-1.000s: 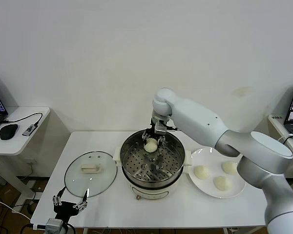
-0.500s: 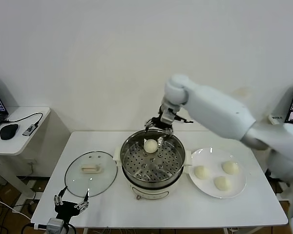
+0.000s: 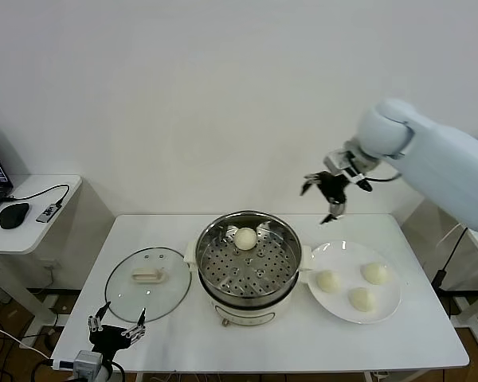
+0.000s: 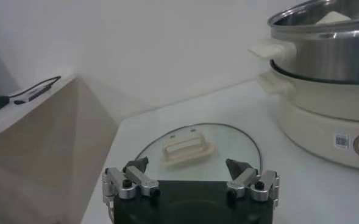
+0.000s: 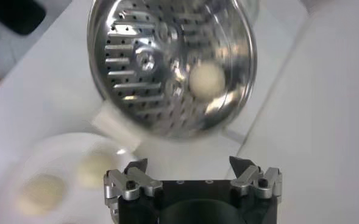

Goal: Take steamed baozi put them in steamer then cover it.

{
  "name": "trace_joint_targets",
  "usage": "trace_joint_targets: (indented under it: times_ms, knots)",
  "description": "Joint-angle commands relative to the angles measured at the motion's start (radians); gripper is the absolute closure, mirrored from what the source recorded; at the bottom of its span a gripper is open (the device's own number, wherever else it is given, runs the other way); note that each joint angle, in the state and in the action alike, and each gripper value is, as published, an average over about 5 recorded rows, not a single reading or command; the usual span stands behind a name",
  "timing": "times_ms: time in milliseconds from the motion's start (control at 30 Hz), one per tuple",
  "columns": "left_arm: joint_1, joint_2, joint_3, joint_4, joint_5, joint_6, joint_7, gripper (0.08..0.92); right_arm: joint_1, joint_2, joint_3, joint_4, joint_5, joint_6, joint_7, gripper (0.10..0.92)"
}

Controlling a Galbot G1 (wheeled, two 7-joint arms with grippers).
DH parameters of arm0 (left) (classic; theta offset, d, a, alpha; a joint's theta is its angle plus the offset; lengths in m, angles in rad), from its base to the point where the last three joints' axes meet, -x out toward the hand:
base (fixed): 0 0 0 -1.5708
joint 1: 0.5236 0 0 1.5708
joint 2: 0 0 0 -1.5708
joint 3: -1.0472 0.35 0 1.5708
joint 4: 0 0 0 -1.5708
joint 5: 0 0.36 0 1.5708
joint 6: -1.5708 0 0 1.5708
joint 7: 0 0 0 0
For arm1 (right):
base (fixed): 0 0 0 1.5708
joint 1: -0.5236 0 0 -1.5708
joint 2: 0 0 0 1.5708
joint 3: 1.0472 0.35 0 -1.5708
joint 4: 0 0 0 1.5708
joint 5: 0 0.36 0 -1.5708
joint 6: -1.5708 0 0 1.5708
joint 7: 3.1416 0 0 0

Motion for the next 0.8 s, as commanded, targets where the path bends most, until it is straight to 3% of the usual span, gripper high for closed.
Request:
trace_joint_targets:
  times_ms: [33,367,800]
  knots:
    - [0.005,0.002,0.0,-0.021,-0.028,0.028,-0.009,0.177,-0.069,-0.153,0.008,0.08,-0.009,-0.263,0.013,0.203]
    - [0.025,-0.004,0.004,-0.032,-0.02,0.029,-0.015,0.177,-0.432,-0.08,0.225,0.013,-0.137,-0.241,0.102,0.203]
    - [0.03,-0.007,0.007,-0.004,-0.008,0.027,-0.016,0.177,-0.55,0.031,0.271,-0.077,-0.217,-0.213,0.106,0.203]
